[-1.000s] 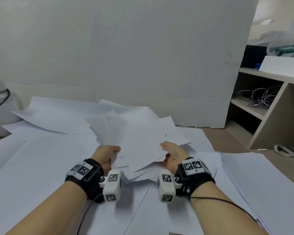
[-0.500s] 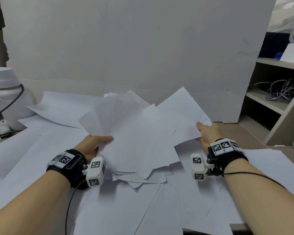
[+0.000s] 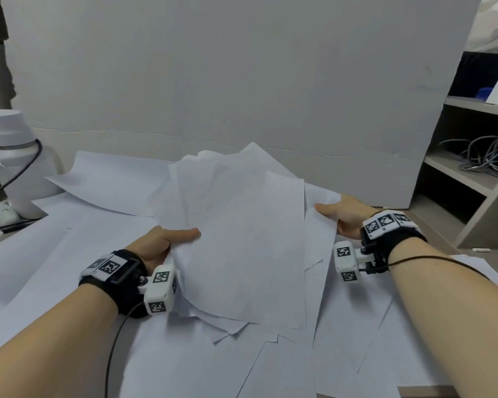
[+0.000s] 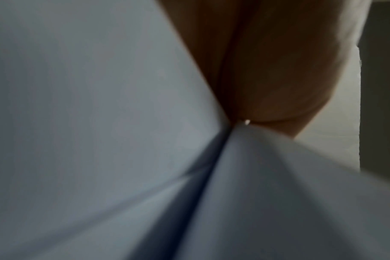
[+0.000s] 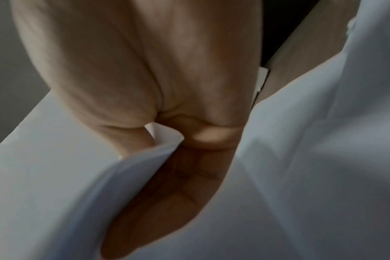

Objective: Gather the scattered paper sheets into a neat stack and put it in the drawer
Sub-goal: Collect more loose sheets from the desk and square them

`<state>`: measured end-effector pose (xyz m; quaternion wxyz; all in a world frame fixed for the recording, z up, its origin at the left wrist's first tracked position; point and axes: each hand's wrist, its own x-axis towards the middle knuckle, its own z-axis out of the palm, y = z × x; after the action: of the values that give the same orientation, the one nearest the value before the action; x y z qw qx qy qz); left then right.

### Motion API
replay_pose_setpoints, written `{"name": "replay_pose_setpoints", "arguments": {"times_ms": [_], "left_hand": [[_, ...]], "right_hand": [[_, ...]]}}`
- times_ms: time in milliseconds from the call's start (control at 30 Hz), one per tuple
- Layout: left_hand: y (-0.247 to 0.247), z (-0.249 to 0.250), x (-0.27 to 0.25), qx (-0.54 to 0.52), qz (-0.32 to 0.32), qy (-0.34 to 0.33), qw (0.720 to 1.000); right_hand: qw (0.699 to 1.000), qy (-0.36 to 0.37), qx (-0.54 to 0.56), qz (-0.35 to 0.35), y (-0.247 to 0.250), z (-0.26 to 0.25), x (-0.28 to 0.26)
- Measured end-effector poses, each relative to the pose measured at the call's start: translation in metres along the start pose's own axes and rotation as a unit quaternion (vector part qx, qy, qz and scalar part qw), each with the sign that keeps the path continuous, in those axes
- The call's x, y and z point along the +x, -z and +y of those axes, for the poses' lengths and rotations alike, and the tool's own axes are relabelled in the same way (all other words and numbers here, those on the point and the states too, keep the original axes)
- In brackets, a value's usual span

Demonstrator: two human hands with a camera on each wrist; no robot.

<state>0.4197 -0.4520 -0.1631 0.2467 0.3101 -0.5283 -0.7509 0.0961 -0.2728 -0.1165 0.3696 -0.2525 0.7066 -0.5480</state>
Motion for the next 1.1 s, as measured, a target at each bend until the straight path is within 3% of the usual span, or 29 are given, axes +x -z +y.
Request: {"name": "replay_pose_setpoints", "arguments": {"times_ms": [167, 333, 467, 533, 767, 933, 1000, 1100], "left_hand": [[-0.005, 0.0, 0.002, 0.009, -0.012, -0.001, 1.0], [-0.003, 0.005, -0.001, -0.013, -0.021, -0.011, 1.0], [0.007, 0.008, 0.008, -0.038, 0.023, -0.031, 0.999], [0.004, 0.005, 0.012, -0.044, 0.03, -0.031, 0.998], [-0.013, -0.001, 0.008, -0.01, -0.029, -0.017, 0.999], [-0.012, -0.008, 0.013, 0.04, -0.017, -0.011, 0.999], [-0.012, -0.014, 0.017, 0.08, -0.01, -0.001, 0.997], [-0.009, -0.016, 0.022, 0.108, 0.017, -0.008, 0.994]], "right_hand": [[1.0, 0.014, 0.011, 0.013, -0.026, -0.003, 0.013], [0.992, 0.041, 0.084, 0.085, -0.031, -0.001, 0.025], [0.989, -0.002, 0.143, 0.022, -0.036, 0.011, 0.019], [0.993, -0.007, 0.118, 0.005, -0.042, 0.018, 0.019], [0.993, 0.046, -0.012, 0.11, -0.049, 0.012, 0.029], [0.999, 0.032, -0.017, 0.041, -0.06, 0.015, 0.027], [0.996, 0.03, -0.086, 0.009, -0.063, 0.019, 0.027], [0.981, 0.035, -0.182, 0.058, -0.057, 0.025, 0.03]]}}
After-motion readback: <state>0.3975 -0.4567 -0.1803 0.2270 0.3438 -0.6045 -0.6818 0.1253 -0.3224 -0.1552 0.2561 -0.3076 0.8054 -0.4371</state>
